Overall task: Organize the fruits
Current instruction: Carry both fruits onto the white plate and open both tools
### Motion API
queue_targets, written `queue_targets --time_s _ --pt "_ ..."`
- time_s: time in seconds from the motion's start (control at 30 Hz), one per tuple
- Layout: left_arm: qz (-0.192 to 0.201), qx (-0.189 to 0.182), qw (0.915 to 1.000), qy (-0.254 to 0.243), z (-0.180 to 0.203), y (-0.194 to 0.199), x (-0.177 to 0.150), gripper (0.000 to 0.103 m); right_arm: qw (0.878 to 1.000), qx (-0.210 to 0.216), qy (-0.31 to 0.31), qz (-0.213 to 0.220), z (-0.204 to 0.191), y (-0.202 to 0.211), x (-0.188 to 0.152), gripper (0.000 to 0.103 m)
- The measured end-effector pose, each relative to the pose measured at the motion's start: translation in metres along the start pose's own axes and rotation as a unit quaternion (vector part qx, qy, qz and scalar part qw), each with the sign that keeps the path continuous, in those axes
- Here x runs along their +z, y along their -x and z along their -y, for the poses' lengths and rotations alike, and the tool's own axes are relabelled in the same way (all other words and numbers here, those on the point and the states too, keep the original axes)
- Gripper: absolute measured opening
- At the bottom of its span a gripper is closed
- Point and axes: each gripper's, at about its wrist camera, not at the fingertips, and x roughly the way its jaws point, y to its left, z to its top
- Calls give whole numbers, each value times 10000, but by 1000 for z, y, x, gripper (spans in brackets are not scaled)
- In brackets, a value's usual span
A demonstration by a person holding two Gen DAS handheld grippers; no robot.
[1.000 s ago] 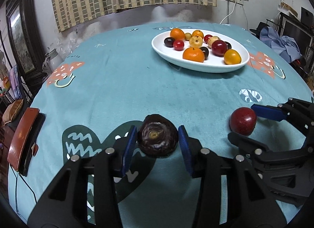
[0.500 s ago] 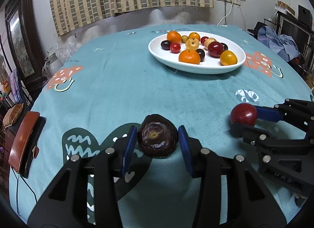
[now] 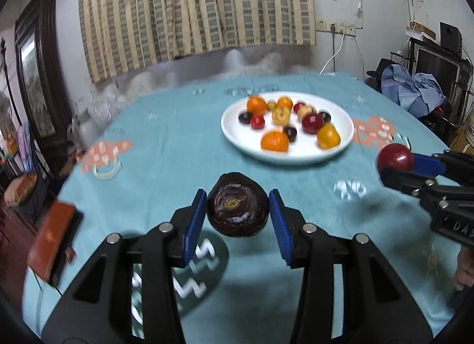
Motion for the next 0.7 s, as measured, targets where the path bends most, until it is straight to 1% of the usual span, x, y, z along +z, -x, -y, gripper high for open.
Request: queue_targets --time_s 0.07,0.2,0.27,0.33,0.4,0.5,0.6,0.7 --pt "118 26 9999 -39 -1 2 20 44 9999 -75 -35 117 9 6 15 39" --pt "343 25 9994 -89 1 -2 58 44 9983 -281 -122 495 28 21 56 39" --pt "390 -51 9992 -30 3 -9 78 44 9976 -303 -202 597 37 21 74 39" --pt "362 -164 9992 57 3 -20 90 44 9972 -286 -301 623 45 14 90 39" --pt "303 -236 9992 119 4 -35 100 44 9976 -238 -371 531 51 -2 102 39" --pt "158 -289 9993 154 10 -62 107 44 9982 -144 -501 303 57 -30 107 39" --pt "-52 -320 9991 268 13 -96 105 44 9982 7 -595 -69 57 -67 100 39" --pt "-319 -362 9981 395 9 -125 99 44 9987 36 -253 -441 39 -101 83 39"
